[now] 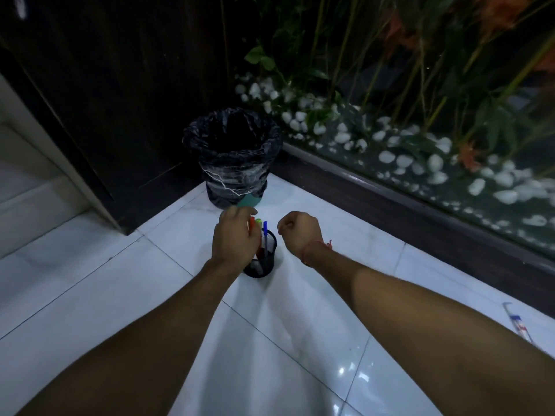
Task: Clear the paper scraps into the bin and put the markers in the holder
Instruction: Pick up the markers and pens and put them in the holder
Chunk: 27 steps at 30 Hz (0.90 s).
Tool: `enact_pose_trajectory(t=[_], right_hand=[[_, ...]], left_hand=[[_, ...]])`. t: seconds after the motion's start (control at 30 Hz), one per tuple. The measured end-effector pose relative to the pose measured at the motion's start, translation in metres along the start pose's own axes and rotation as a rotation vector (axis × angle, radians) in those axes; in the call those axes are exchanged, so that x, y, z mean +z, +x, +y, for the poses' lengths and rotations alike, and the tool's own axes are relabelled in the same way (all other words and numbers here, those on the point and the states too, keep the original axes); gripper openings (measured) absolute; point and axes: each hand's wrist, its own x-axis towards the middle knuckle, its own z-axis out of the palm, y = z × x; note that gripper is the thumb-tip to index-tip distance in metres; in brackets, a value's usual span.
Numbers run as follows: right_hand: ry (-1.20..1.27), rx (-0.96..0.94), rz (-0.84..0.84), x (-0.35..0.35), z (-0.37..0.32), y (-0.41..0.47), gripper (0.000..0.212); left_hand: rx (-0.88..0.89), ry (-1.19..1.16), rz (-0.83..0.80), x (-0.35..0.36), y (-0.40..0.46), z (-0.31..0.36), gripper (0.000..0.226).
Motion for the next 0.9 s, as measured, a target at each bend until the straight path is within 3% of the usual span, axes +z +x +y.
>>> enact_pose_trajectory(t=[0.07,0.17,0.33,0.43,0.63,0.73,0.83,0.9], right_hand=[[0.012,0.038,0.021,-0.018,0.004,-0.003,0.016],[-0.013,0.109,0.069,-0.048,0.014,-0.013,0.029],[-0.124,0.193,0.112,-0.109,0.046,-0.053,0.017],[-0.176,0.312,0.205,-0.154,0.073,-0.085,0.03],[-0.294,0.598,0.303,-0.216,0.15,-0.16,0.016],[-0.279,0.758,0.332,-0.23,0.187,-0.183,0.023],[-0.232,0.79,0.466,-0.225,0.216,-0.195,0.023],[-0.347,0.775,0.364,-0.223,0.231,-0.204,0.025]], left_hand=[[0.12,-0.006,0.004,0.006,-0.002,0.015,0.012],[0.279,-0.027,-0.08,0.025,-0.01,0.036,0.021],[0.427,-0.127,-0.241,0.066,-0.023,0.067,0.01],[0.426,-0.237,-0.348,0.085,-0.039,0.088,0.013],[0.505,-0.322,-0.583,0.119,-0.073,0.117,0.014],[0.529,-0.308,-0.648,0.135,-0.089,0.127,0.027],[0.515,-0.311,-0.733,0.155,-0.105,0.142,0.02],[0.526,-0.289,-0.788,0.165,-0.117,0.152,0.02]])
